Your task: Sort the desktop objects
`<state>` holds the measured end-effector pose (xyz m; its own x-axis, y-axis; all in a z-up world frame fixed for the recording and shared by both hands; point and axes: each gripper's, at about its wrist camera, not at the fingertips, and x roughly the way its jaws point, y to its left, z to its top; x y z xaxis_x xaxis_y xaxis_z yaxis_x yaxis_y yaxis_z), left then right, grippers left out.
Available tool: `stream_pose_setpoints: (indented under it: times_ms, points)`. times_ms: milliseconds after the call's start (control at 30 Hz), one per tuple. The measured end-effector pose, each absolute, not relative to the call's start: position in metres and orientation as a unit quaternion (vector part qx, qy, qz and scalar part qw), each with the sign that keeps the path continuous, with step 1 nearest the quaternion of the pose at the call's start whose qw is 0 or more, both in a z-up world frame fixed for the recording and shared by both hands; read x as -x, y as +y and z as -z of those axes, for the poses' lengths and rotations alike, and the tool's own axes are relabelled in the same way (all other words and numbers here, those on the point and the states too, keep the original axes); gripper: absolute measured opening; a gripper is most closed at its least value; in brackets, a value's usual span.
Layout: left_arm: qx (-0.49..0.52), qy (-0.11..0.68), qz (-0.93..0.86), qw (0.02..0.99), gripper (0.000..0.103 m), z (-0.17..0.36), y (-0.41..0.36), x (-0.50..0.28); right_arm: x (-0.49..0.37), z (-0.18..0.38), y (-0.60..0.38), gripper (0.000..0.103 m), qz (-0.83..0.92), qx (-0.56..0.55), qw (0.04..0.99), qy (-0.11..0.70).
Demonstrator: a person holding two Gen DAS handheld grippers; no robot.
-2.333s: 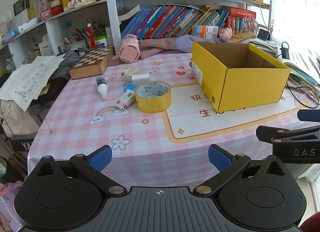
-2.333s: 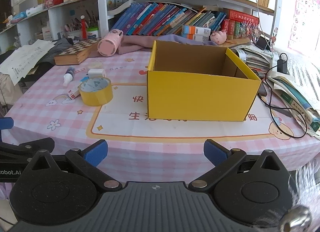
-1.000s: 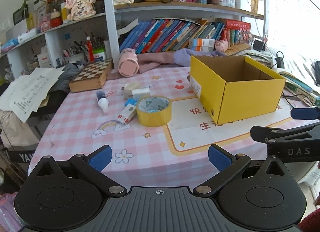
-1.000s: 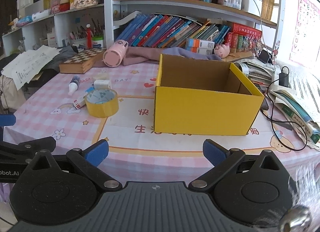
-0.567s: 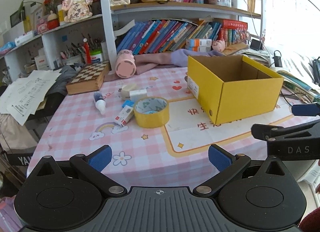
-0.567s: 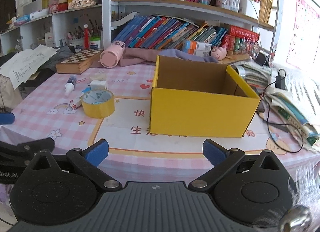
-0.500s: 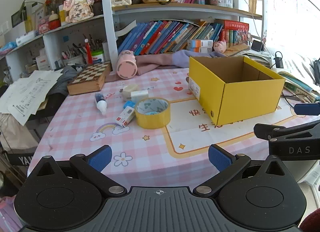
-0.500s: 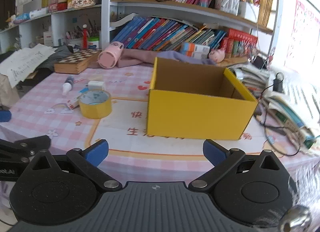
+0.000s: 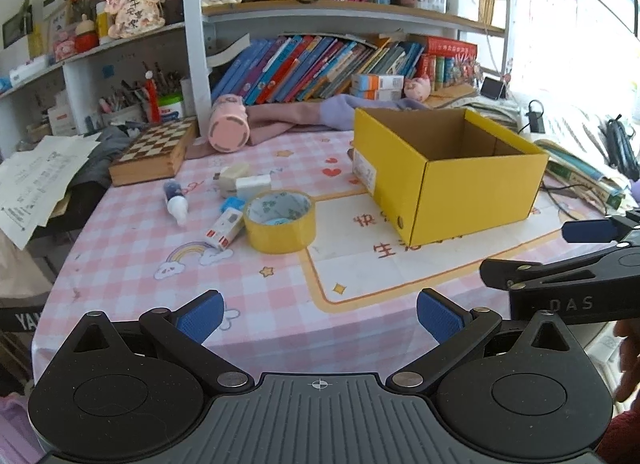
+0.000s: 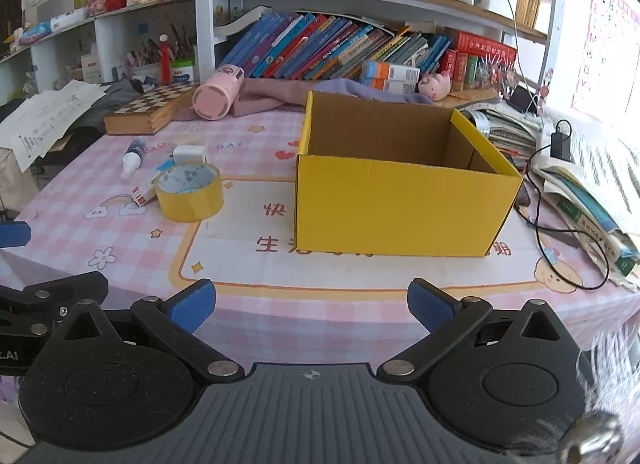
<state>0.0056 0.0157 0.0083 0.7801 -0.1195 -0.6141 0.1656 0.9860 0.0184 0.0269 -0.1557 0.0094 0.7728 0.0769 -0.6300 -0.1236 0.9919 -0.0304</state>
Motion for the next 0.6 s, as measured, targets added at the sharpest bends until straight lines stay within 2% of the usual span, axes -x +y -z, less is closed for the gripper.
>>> stream_pose_setpoints:
  times_ms: [600]
  points:
    - [-0.032,0.333,0.078,0.939,0.103,-0.0072,0.0189,-0.0089,-0.0199,-0.0154,-0.1571,0.102,-0.063,0.025,0.943,0.325]
